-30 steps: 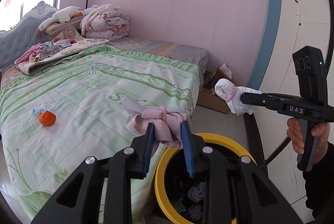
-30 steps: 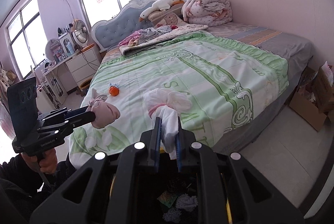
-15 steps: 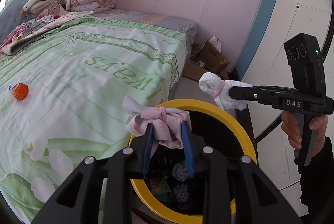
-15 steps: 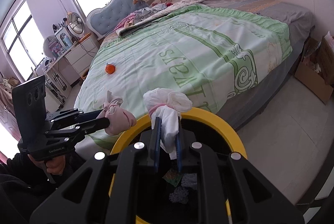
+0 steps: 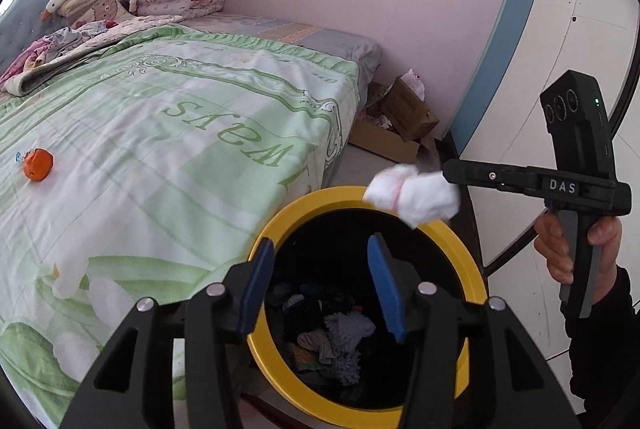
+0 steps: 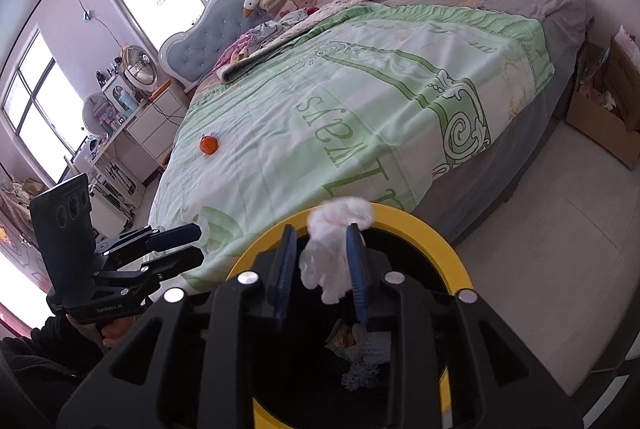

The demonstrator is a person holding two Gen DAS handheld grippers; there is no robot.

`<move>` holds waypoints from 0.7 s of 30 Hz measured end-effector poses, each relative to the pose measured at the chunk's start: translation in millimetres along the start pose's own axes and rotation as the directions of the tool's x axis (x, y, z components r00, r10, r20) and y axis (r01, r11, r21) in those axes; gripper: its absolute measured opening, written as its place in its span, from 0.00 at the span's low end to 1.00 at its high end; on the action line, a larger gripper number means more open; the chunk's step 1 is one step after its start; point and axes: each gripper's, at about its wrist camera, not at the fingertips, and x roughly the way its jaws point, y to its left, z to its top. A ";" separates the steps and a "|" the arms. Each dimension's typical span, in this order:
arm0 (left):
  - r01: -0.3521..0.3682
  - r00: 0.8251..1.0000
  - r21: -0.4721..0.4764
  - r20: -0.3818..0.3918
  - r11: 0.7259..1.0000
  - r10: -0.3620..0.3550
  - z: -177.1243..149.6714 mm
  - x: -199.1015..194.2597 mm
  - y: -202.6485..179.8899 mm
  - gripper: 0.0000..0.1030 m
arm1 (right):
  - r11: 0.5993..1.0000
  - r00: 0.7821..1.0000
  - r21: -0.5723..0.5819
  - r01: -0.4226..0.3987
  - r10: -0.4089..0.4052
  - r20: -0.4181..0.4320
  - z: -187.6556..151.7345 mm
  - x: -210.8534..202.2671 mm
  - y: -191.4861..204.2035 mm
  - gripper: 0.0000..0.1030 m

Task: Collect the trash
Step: 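Open both grippers to drop the tissue bundles into the bin, then move both grippers back toward the orange peel and candy wrapper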

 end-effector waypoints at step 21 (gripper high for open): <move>-0.138 0.982 -0.159 0.106 0.978 0.156 11.7 -38.2 99.9 0.71 | 0.993 0.995 -0.091 -0.080 0.085 0.052 40.2 35.8 50.3 0.54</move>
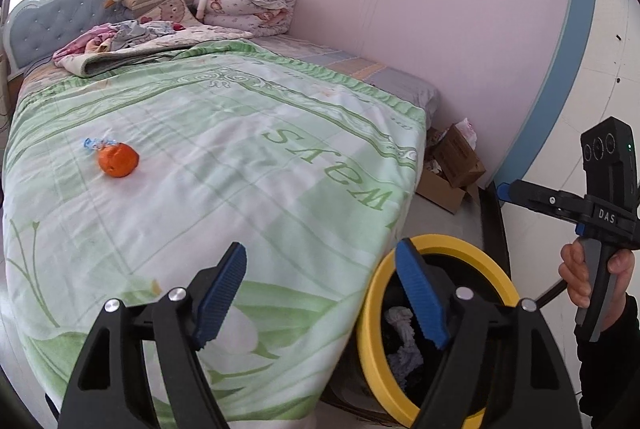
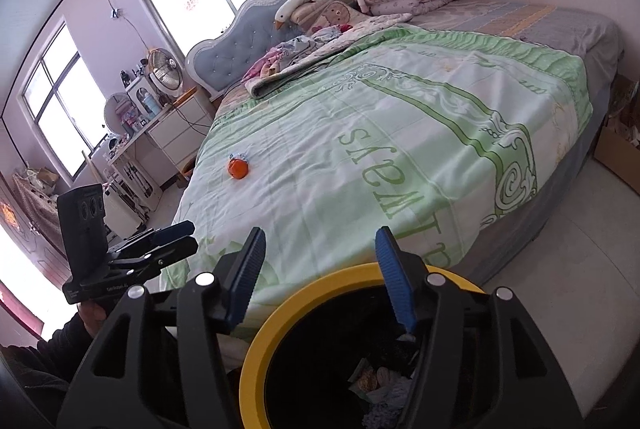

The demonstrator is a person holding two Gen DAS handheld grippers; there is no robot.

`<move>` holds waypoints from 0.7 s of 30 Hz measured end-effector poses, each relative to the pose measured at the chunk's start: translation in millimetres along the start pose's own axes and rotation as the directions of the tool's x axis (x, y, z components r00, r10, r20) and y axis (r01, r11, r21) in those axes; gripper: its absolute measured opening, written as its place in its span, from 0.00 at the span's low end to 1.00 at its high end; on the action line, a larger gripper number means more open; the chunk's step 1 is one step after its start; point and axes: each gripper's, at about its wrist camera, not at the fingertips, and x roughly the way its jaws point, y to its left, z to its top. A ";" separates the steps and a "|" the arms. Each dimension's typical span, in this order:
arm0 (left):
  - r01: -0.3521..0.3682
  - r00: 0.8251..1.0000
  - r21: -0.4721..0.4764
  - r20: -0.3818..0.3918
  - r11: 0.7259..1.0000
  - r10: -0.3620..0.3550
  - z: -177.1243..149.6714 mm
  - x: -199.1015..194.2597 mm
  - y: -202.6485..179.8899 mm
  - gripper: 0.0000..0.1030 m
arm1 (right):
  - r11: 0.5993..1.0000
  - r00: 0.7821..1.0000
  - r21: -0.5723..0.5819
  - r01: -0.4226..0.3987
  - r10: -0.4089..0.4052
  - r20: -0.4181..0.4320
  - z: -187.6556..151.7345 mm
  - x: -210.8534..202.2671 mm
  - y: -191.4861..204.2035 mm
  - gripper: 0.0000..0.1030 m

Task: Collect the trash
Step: 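Move both grippers back toward the orange peel and candy wrapper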

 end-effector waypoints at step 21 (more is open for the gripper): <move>-0.308 0.946 -0.256 0.020 0.916 0.324 56.0 -4.5 217.0 0.71 | 0.971 0.980 -0.205 -0.128 0.092 -0.175 50.6 209.6 112.0 0.55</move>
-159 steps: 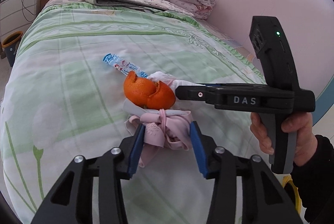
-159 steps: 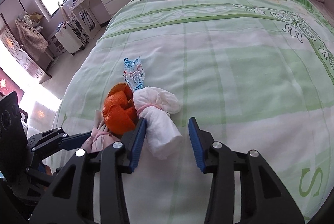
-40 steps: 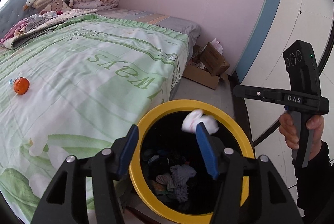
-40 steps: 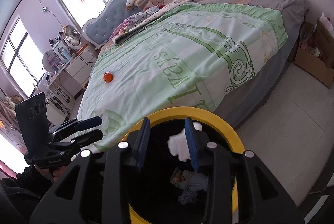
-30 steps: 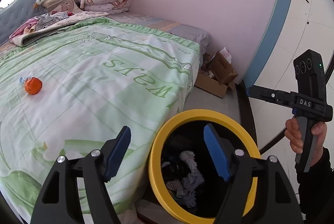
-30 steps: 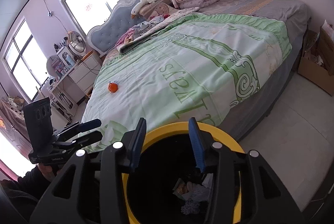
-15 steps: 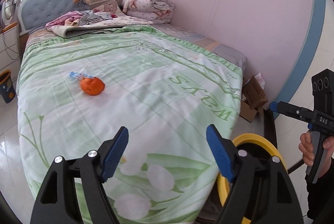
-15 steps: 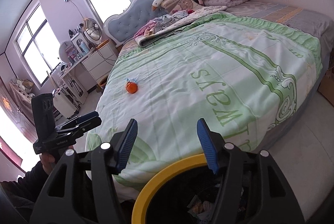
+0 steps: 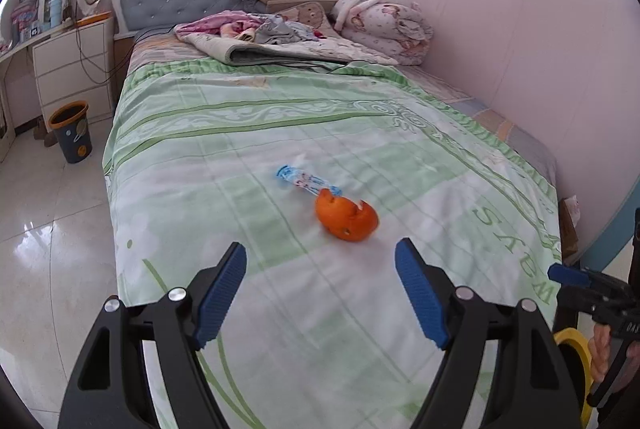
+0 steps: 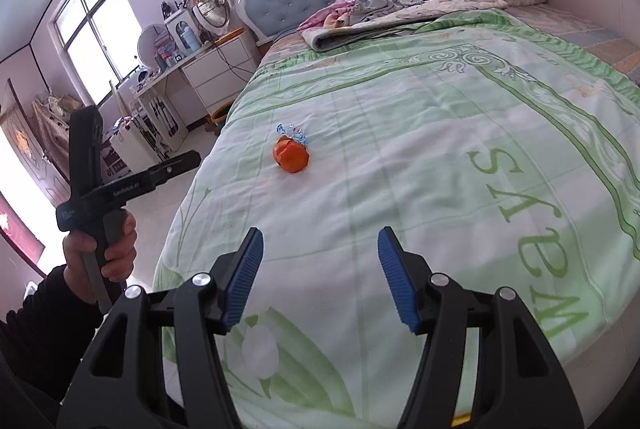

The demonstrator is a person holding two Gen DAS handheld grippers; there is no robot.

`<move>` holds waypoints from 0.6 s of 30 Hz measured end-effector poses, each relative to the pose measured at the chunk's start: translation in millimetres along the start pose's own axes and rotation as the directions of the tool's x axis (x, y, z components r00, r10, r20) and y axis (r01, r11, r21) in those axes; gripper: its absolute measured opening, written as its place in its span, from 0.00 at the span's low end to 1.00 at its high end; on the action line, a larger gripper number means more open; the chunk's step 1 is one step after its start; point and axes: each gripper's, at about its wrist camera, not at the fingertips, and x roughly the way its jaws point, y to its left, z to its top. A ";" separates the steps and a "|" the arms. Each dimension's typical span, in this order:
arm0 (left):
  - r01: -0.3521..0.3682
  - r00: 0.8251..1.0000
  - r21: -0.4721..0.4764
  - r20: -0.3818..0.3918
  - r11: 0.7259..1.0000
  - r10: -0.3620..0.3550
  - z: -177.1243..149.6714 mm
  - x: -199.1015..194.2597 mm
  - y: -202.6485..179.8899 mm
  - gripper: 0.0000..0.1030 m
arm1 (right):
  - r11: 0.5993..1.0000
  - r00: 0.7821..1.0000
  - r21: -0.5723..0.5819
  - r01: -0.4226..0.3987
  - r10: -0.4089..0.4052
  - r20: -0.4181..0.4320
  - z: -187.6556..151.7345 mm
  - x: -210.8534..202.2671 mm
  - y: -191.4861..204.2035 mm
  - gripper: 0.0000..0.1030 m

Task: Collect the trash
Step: 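Move both grippers back toward the orange peel and candy wrapper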

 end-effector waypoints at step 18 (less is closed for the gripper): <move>0.096 0.963 -0.375 -0.199 0.922 -0.181 57.1 138.3 57.2 0.71 | 0.986 0.995 -0.161 -0.036 0.020 -0.097 56.5 153.1 33.1 0.55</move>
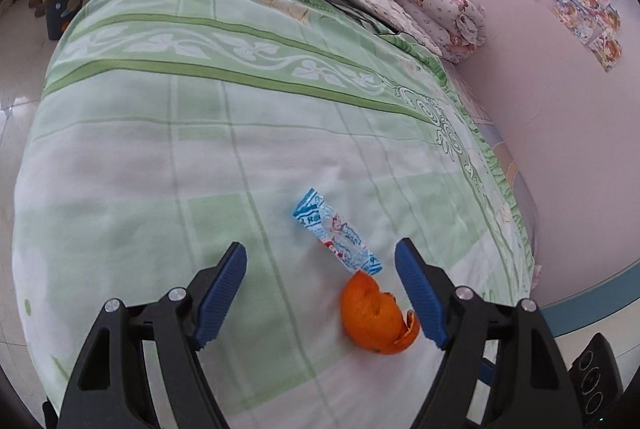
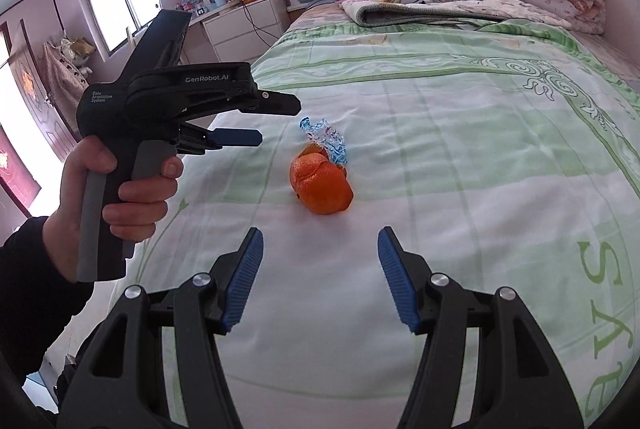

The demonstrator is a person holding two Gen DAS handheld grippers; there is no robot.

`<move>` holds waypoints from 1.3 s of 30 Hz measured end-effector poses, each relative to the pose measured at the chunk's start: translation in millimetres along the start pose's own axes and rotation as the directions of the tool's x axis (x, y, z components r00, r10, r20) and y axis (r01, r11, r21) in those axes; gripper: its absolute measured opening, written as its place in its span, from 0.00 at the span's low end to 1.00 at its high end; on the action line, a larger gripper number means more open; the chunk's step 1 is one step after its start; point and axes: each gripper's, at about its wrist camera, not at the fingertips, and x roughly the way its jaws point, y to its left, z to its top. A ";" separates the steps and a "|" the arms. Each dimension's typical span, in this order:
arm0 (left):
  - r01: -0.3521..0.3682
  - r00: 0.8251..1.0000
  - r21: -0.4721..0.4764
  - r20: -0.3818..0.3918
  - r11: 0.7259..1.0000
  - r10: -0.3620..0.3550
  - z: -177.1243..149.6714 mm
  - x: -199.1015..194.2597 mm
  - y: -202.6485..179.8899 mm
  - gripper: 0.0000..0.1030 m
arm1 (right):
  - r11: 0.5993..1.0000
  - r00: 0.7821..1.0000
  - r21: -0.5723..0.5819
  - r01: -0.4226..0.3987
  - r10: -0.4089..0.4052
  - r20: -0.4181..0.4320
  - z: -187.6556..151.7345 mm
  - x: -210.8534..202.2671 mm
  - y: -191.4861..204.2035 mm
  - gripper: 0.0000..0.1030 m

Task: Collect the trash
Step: 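Move both grippers back toward the orange peel and candy wrapper, then grasp the orange peel with the right gripper while the left gripper grasps the blue wrapper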

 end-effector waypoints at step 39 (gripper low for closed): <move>0.035 0.998 -0.025 -0.046 0.999 -0.036 5.6 66.5 -12.0 0.06 | 0.994 0.995 0.099 -0.036 0.045 -0.084 32.3 71.5 -12.2 0.30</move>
